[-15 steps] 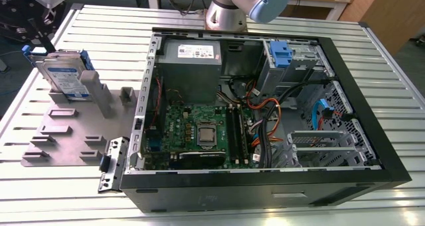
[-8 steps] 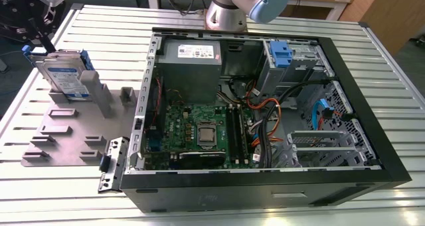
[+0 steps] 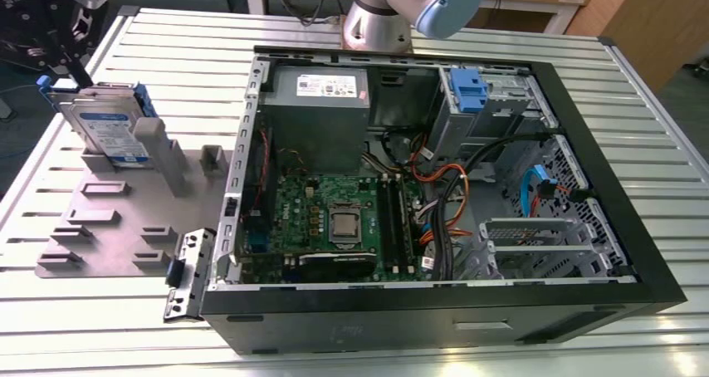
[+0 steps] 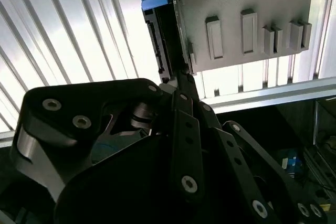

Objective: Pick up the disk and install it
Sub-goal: 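Pick up the disk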

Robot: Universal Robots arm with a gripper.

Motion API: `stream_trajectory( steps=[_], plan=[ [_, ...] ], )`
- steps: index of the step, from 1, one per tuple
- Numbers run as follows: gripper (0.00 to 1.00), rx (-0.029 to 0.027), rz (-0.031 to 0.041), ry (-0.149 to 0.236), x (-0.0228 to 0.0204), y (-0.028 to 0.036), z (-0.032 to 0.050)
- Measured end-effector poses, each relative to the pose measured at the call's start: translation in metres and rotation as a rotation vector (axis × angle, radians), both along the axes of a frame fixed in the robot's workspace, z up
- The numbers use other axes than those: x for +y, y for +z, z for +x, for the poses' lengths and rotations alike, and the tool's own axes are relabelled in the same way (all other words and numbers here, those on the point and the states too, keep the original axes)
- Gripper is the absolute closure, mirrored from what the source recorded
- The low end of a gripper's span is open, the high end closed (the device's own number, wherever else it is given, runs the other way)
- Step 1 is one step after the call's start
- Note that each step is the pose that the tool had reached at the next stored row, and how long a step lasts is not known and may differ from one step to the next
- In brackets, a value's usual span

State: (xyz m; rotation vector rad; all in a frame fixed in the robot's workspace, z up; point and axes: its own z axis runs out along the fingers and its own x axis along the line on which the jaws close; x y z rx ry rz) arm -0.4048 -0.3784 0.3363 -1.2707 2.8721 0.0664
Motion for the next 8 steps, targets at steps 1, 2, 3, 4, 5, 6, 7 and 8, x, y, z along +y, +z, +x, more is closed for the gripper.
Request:
stream_trajectory(
  steps=[1, 2, 3, 4, 5, 6, 7, 8],
  plan=[
    [0.89, -0.0001, 0.0000, 0.007, 0.0000, 0.0000, 0.0000],
    [0.89, 0.0000, 0.0000, 0.014, 0.0000, 0.0000, 0.0000],
    [0.89, 0.0000, 0.0000, 0.021, 0.0000, 0.0000, 0.0000],
    [0.89, 0.0000, -0.0001, 0.028, 0.0000, 0.0000, 0.0000],
    [0.89, 0.0000, 0.0000, 0.034, 0.0000, 0.0000, 0.0000],
    [0.89, 0.0000, 0.0000, 0.041, 0.0000, 0.0000, 0.0000],
    [0.89, 0.0000, 0.0000, 0.048, 0.0000, 0.0000, 0.0000],
    [0.89, 0.0000, 0.0000, 0.055, 0.0000, 0.0000, 0.0000]
  ],
)
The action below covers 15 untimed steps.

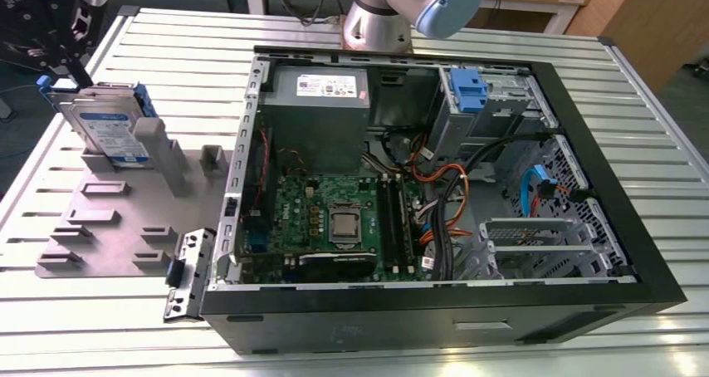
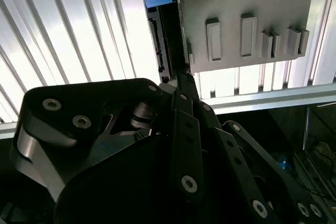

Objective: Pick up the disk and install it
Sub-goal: 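Pick up the disk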

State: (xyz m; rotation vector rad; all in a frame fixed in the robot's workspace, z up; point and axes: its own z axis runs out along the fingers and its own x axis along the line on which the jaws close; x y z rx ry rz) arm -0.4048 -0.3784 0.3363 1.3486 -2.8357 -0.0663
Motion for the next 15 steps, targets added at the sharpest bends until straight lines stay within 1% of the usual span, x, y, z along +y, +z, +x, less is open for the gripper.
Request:
stream_trajectory(
  steps=[6, 12, 15],
  plan=[
    [0.89, 0.0000, 0.0000, 0.040, 0.0000, 0.0000, 0.0000],
    [0.89, 0.0000, 0.0000, 0.063, 0.0000, 0.0000, 0.0000],
    [0.89, 0.0000, 0.0000, 0.086, 0.0000, 0.0000, 0.0000]
  ],
)
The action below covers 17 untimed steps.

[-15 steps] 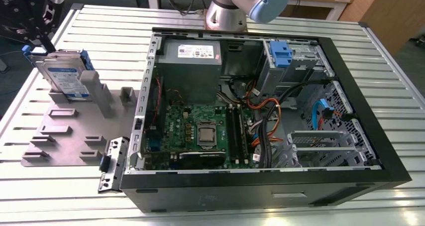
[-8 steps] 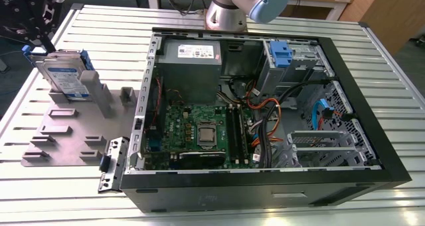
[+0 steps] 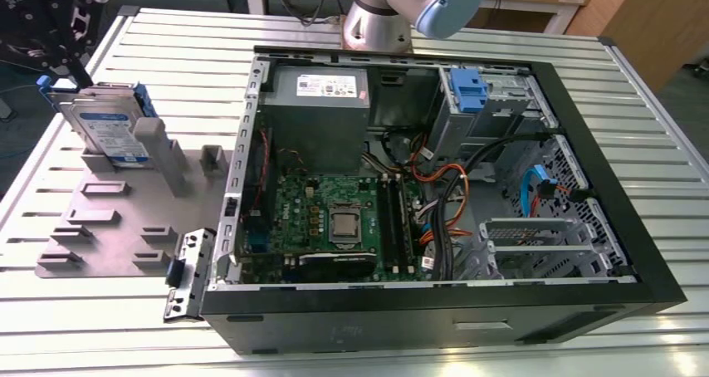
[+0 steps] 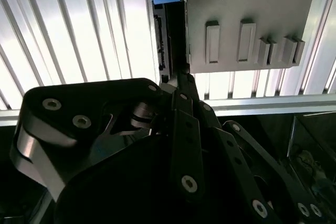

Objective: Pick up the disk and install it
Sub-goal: 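Pick up the disk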

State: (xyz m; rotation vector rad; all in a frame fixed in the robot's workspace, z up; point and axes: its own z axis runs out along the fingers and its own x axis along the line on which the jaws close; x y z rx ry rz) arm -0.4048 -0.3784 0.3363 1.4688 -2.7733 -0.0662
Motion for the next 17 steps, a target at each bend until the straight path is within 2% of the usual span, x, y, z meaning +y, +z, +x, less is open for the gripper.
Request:
stream_trajectory(
  steps=[17],
  plan=[
    [0.89, 0.0000, -0.0001, 0.191, 0.0000, 0.0000, 0.0000]
  ],
)
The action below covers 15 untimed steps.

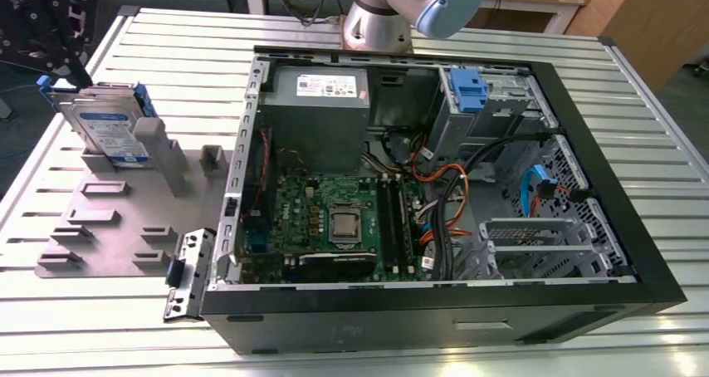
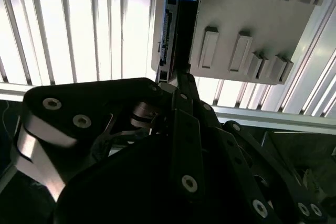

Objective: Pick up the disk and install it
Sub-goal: 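Pick up the disk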

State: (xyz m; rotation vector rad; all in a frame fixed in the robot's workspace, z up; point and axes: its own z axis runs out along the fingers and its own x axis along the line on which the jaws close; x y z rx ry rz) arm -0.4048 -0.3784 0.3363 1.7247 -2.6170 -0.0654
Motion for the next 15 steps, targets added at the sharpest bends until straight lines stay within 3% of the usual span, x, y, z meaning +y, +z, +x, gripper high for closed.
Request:
stream_trajectory(
  steps=[7, 15],
  plan=[
    [0.89, 0.0000, 0.0000, 0.073, 0.0000, 0.0000, 0.0000],
    [0.89, 0.0000, 0.0000, 0.077, 0.0000, 0.0000, 0.0000]
  ],
)
